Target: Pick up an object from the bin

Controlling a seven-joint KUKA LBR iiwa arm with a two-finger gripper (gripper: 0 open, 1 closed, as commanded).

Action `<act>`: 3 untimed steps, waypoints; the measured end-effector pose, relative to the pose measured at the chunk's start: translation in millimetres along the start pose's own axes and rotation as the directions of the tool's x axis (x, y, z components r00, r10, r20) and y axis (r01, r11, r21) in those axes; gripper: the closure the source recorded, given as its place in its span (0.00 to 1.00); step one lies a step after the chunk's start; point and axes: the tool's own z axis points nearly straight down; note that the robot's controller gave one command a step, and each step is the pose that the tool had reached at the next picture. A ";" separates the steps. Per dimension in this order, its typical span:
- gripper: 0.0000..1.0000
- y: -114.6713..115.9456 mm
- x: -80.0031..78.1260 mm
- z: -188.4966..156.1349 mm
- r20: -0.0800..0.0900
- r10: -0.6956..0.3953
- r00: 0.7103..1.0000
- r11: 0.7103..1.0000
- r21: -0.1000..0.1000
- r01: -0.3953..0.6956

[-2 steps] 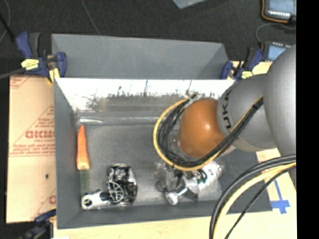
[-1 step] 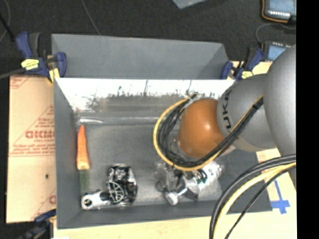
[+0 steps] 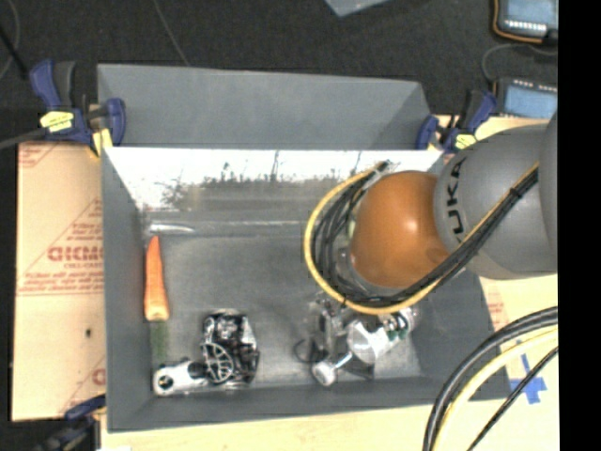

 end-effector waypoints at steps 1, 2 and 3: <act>1.00 -3.0 -2.6 -46.1 0.011 0.001 1.000 1.000 0.003 -0.001; 0.00 -1.7 -34.6 -12.2 0.004 0.113 0.994 0.994 0.000 -0.113; 0.00 -2.1 -34.8 -13.2 0.005 0.112 0.994 0.994 0.001 -0.112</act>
Offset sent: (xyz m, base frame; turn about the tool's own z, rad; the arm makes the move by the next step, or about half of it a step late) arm 0.0326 0.0089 0.0133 0.1148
